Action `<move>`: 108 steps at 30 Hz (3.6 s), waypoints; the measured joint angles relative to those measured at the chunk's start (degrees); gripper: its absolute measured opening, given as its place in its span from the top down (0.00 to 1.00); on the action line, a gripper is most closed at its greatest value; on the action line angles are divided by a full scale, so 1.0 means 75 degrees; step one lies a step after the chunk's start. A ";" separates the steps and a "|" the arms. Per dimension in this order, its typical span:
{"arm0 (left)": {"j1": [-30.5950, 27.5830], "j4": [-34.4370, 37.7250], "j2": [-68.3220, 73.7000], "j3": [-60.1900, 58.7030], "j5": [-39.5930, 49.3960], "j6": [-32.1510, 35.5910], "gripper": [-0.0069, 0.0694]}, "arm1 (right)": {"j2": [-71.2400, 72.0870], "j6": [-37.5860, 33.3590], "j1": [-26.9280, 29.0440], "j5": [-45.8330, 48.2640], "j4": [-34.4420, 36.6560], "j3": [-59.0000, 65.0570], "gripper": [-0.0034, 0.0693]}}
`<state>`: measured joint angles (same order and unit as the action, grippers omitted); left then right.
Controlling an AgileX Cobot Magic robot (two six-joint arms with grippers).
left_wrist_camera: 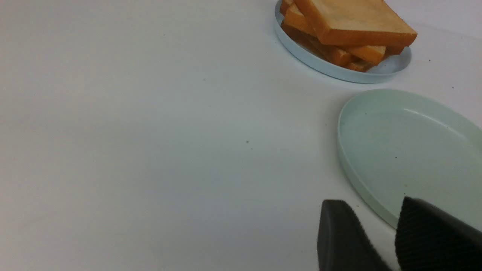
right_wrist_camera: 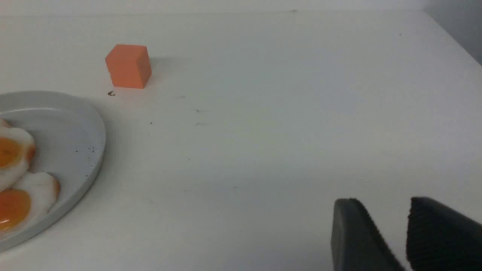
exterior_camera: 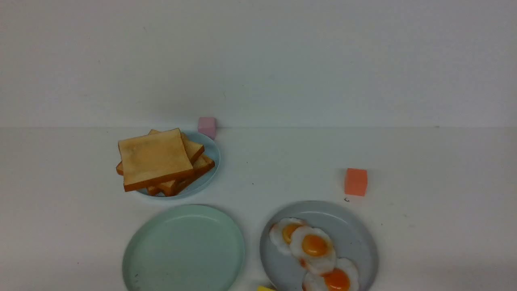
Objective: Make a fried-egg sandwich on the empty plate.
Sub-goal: Use the left arm to grab a slice of bread
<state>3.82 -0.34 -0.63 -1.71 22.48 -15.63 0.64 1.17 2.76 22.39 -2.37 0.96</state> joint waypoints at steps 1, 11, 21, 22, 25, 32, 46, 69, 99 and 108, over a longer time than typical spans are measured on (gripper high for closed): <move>0.0000 0.0000 0.0000 0.0000 0.0000 0.0000 0.60 | 0.0000 0.0000 0.0000 0.0000 0.0000 0.0000 0.62; 0.0000 0.0000 0.0000 0.0000 0.0000 0.0000 0.60 | 0.0000 0.0000 0.0000 0.0000 0.0000 0.0000 0.62; 0.0000 0.0000 0.0000 0.0000 0.0000 0.0000 0.60 | 0.0000 0.0000 0.0000 0.0000 0.0000 0.0000 0.62; 0.0000 0.0000 0.0000 0.0000 0.0000 0.0000 0.60 | 0.0000 0.0000 0.0000 0.0000 0.0000 0.0000 0.62; 0.0000 0.0000 0.0000 0.0000 0.0000 0.0000 0.60 | 0.0000 0.0000 0.0000 0.0000 0.0000 0.0000 0.62; 0.0000 0.0000 0.0000 0.0000 0.0000 0.0000 0.60 | 0.0000 0.0000 0.0000 0.0000 -0.0005 0.0000 0.62; 0.0000 0.0000 0.0000 -0.0008 -0.2265 0.0000 0.60 | 0.0000 0.0007 0.0000 -0.1831 0.0004 0.0076 0.62; 0.0000 0.0801 0.0000 0.0004 -0.3831 -0.0915 0.60 | -0.0308 0.2880 0.0000 -0.4303 0.0316 -0.0151 0.62; 0.0000 0.0942 0.4645 0.4160 0.0300 -0.2999 0.60 | -0.9135 0.9655 0.0000 -0.1585 -0.6106 -0.5121 0.62; 0.0000 0.1531 0.6057 0.4160 -0.0041 -0.3487 0.60 | -1.0049 0.7882 -0.0694 -0.1307 -0.4726 -0.5139 0.62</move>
<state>3.82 11.14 44.79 29.49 22.18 -41.78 -74.72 60.28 -2.44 12.59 -37.82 -37.58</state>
